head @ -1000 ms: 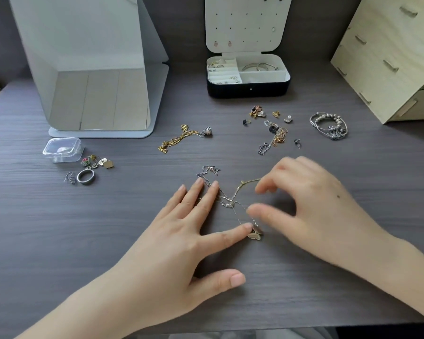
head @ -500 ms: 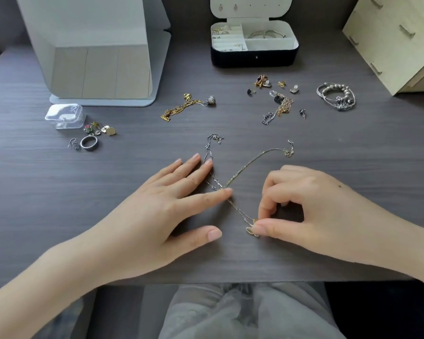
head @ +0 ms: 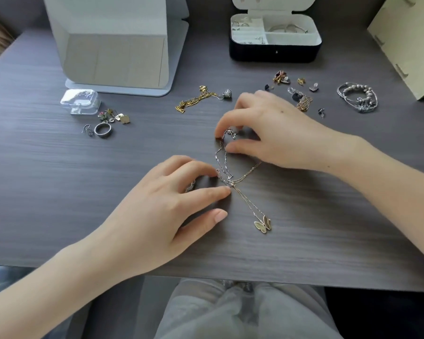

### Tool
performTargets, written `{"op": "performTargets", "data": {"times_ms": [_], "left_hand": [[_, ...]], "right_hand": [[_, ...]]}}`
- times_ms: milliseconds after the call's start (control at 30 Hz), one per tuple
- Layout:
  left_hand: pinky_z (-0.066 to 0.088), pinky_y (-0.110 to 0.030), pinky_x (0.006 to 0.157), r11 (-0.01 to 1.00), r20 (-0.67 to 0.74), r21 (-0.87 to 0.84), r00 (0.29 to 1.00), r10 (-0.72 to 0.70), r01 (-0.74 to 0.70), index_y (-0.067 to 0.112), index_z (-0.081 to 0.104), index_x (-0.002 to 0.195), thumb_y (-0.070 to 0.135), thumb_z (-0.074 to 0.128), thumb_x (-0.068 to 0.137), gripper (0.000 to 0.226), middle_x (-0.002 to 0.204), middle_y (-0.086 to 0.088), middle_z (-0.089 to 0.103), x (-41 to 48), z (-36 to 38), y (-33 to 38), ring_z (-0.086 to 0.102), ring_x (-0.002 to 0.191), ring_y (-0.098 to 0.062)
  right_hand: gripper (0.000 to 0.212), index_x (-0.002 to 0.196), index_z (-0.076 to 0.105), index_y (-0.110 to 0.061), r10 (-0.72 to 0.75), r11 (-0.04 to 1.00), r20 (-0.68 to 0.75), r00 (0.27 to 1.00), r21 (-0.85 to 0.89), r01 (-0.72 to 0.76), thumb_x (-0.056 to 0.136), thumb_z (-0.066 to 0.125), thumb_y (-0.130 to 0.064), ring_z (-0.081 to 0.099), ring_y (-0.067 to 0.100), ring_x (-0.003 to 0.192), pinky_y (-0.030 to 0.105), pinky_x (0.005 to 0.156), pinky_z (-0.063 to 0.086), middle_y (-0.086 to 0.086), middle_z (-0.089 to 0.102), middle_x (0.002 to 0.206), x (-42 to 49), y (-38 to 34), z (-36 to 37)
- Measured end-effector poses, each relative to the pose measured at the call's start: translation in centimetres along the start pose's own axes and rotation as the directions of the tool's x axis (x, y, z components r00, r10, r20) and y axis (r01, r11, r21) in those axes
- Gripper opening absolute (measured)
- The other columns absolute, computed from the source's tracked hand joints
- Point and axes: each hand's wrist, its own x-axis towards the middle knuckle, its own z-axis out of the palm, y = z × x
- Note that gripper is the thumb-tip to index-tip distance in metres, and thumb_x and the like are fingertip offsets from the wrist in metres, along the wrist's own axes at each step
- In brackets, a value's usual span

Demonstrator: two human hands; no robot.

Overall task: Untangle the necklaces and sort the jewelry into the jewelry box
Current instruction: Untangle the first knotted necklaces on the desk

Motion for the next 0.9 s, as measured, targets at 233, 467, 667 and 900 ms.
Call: {"op": "performTargets", "data": {"times_ms": [233, 467, 667, 900], "left_hand": [[0.042, -0.029, 0.071, 0.997, -0.033, -0.077, 0.999, 0.008, -0.010, 0.012, 0.072, 0.096, 0.027, 0.048, 0.094, 0.029, 0.085, -0.002, 0.059, 0.4, -0.4, -0.9, 0.052, 0.074, -0.021], [0.036, -0.019, 0.063, 0.990, -0.029, -0.140, 0.999, -0.031, 0.027, 0.014, 0.072, 0.087, 0.026, 0.049, 0.091, 0.026, 0.074, 0.003, 0.055, 1.2, -0.4, -1.3, 0.047, 0.065, -0.014], [0.039, -0.023, 0.058, 0.983, -0.027, -0.173, 0.997, -0.074, 0.068, 0.021, 0.071, 0.090, 0.029, 0.049, 0.087, 0.023, 0.071, 0.010, 0.054, 1.7, 0.0, -1.5, 0.047, 0.063, -0.008], [0.037, -0.019, 0.058, 0.984, -0.030, -0.168, 0.998, -0.058, 0.052, 0.022, 0.070, 0.089, 0.030, 0.049, 0.087, 0.023, 0.069, 0.015, 0.050, 1.9, 0.0, -1.5, 0.046, 0.062, -0.007]], "right_hand": [[0.016, 0.084, 0.058, -0.015, -0.089, 0.996, 0.017, 0.996, -0.029, 0.089, 0.088, 0.052, -0.029, 0.036, 0.016, 0.084, 0.031, 0.076, 0.031, 0.002, 0.054, 0.094, -0.1, 0.4, 0.1], [0.006, 0.086, 0.049, -0.010, 0.008, 0.982, -0.075, 0.997, 0.189, 0.006, 0.089, 0.048, -0.015, 0.044, 0.011, 0.071, 0.016, 0.064, 0.035, -0.009, 0.052, 0.071, -4.3, -0.7, -2.9], [0.016, 0.084, 0.047, -0.017, -0.012, 0.999, -0.093, 0.996, 0.050, 0.016, 0.086, 0.038, -0.031, 0.040, 0.003, 0.062, 0.011, 0.062, 0.034, -0.017, 0.043, 0.061, -8.5, -0.8, -3.6], [0.013, 0.079, 0.050, -0.030, 0.034, 0.999, -0.032, 0.999, -0.022, -0.034, 0.084, 0.042, -0.039, 0.036, -0.013, 0.059, 0.020, 0.059, 0.029, -0.027, 0.036, 0.062, -11.0, -0.5, -2.4]]}}
